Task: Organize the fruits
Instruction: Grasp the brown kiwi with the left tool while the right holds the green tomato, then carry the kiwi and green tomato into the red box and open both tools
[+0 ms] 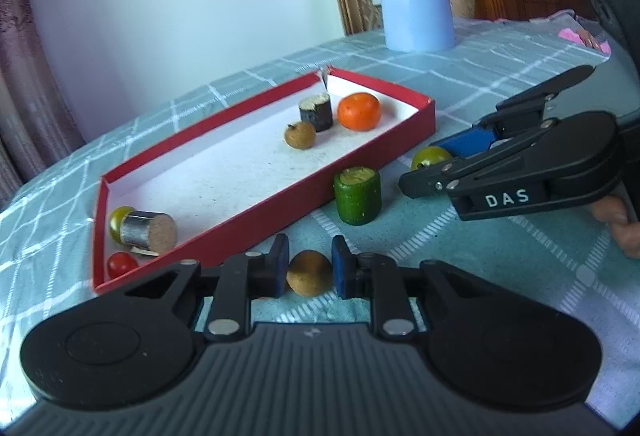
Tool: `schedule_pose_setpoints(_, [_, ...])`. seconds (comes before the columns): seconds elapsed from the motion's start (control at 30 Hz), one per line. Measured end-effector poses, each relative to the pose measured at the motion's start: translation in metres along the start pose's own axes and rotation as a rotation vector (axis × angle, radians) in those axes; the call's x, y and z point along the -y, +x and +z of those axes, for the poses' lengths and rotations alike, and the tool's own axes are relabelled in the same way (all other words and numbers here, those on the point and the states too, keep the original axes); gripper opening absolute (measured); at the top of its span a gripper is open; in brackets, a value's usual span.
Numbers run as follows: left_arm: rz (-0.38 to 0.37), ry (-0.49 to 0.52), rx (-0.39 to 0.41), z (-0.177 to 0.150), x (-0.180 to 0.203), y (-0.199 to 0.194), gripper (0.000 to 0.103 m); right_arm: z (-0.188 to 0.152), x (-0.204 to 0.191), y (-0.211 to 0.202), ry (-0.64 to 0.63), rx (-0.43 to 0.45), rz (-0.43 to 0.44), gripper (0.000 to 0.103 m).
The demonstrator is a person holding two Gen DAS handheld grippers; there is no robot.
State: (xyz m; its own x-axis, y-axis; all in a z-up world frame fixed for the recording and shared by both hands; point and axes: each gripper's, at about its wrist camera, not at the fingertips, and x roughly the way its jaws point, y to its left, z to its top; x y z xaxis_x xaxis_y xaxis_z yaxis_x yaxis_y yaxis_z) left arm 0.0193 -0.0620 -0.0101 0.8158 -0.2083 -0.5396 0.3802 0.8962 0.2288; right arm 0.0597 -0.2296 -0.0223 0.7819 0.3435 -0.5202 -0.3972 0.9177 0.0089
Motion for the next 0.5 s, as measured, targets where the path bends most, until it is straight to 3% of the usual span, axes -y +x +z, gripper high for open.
schedule_pose_setpoints(0.2, [0.005, -0.023, 0.042, 0.0, -0.006, -0.017, 0.02, 0.0, 0.0, 0.0, 0.001, -0.001, 0.0, 0.036])
schedule_pose_setpoints(0.5, [0.02, -0.204, 0.077, 0.013, -0.045, -0.024, 0.02, 0.001, 0.0, -0.006, 0.002, 0.038, -0.019, 0.036])
